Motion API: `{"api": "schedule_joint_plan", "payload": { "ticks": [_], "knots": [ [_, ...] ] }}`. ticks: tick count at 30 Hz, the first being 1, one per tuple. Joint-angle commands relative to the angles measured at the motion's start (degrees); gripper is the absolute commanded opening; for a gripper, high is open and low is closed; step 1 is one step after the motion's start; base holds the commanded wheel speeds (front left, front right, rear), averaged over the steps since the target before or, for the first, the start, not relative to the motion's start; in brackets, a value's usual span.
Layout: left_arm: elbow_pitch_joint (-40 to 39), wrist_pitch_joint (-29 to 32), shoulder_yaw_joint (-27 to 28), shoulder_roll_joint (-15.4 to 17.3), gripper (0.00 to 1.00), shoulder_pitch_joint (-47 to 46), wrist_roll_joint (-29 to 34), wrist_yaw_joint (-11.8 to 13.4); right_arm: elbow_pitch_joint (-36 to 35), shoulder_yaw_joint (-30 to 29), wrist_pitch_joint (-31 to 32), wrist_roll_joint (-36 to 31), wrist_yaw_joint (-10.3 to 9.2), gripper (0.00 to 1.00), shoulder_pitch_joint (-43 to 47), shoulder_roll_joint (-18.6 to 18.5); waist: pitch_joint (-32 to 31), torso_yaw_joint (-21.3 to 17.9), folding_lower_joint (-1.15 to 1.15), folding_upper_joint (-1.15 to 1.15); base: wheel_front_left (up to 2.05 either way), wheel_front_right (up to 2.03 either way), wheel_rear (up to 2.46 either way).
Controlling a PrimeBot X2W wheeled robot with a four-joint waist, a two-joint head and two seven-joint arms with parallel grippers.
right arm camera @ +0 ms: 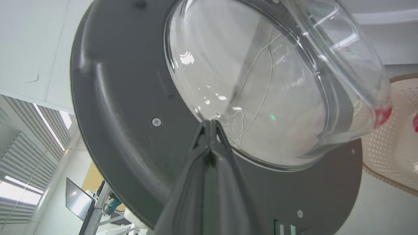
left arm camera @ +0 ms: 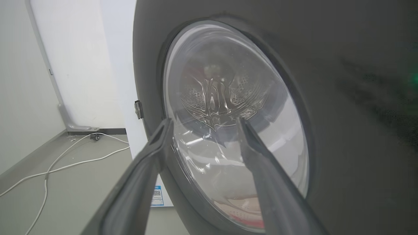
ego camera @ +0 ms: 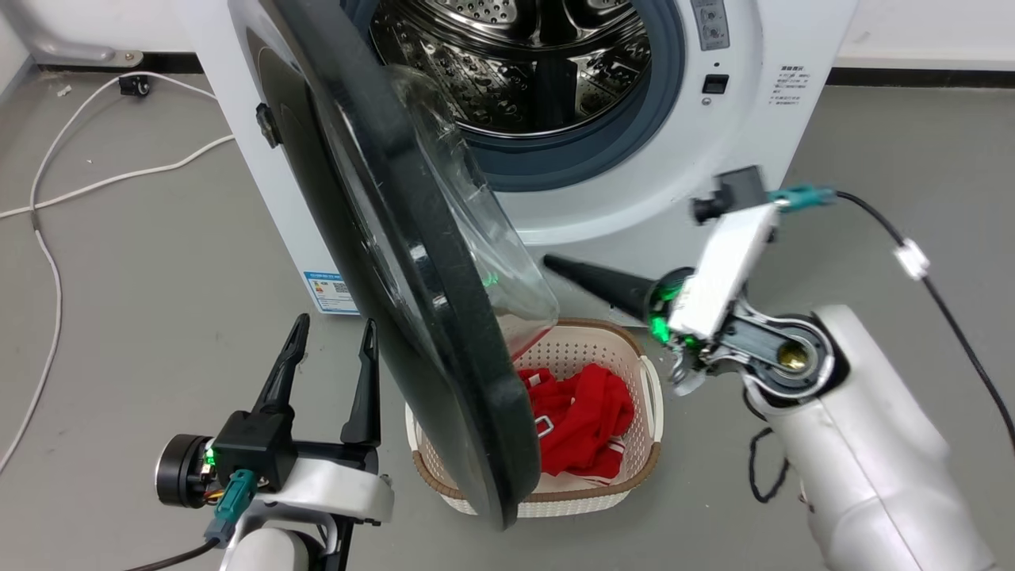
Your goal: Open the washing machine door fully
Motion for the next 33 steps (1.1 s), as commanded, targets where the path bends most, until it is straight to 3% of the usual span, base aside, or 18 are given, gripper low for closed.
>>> {"api": "schedule_joint_plan", "payload": {
  "ticks": [1,13,14,15,17,18,19,20,25,33],
  "knots": [
    [-0.2,-0.1,0.3,0.0,1.00,0.7,-0.4,0.3,-0.7,-1.5,-2.5,0.0,0.00,0.00,2.1,-0.4,-0.1,-0.2,0.00,0.00,0.00,0.00,0.00],
    [-0.4,-0.1,2.5,0.1,1.00,2.6,1.0,0.1,-9.2,-10.7,-20.3,-4.9,0.00,0.00,20.0,-3.8,-1.7,-1.9,0.00,0.00,0.00,0.00,0.00],
    [-0.4,-0.1,2.6,0.1,1.00,2.7,1.1,0.1,-10.0,-11.6,-21.8,-5.2,0.00,0.10,21.6,-3.6,-1.9,-2.0,0.00,0.00,0.00,0.00,0.00],
    [-0.3,-0.1,2.7,0.2,1.00,3.0,1.2,0.0,-10.7,-12.1,-23.1,-6.0,0.00,0.34,23.1,-3.5,-2.0,-2.1,0.00,0.00,0.00,0.00,0.00],
    [-0.3,-0.1,3.0,0.3,1.00,3.4,1.3,-0.2,-12.2,-12.8,-25.9,-8.3,0.00,0.54,26.0,-3.6,-2.3,-2.2,0.00,0.00,0.00,0.00,0.00],
    [-0.3,-0.1,3.1,0.3,1.00,3.5,1.4,-0.3,-12.8,-13.3,-27.3,-9.1,0.00,0.84,27.3,-3.2,-2.4,-2.3,0.00,0.00,0.00,0.00,0.00],
    [-0.2,-0.1,3.2,0.3,1.00,3.5,1.4,-0.4,-13.6,-13.7,-28.5,-9.8,0.00,0.96,28.5,-2.7,-2.6,-2.3,0.00,0.00,0.00,0.00,0.00],
    [-0.3,-0.1,3.3,0.3,1.00,3.5,1.3,-0.5,-14.2,-14.2,-30.0,-11.0,0.00,1.00,29.6,-2.4,-2.7,-2.3,0.00,0.00,0.00,0.00,0.00],
    [-0.5,-0.1,3.9,0.3,1.00,3.8,1.5,-0.6,-16.4,-16.1,-38.1,-21.9,0.00,1.00,32.7,-1.6,-2.9,-2.8,0.00,0.00,0.00,0.00,0.00],
    [-0.5,-0.1,4.2,0.2,1.00,4.0,1.6,-0.7,-19.7,-22.3,-47.8,-48.3,-0.01,1.00,33.1,-0.3,-3.2,-3.1,0.00,0.00,0.00,0.00,0.00]
  ]
}}
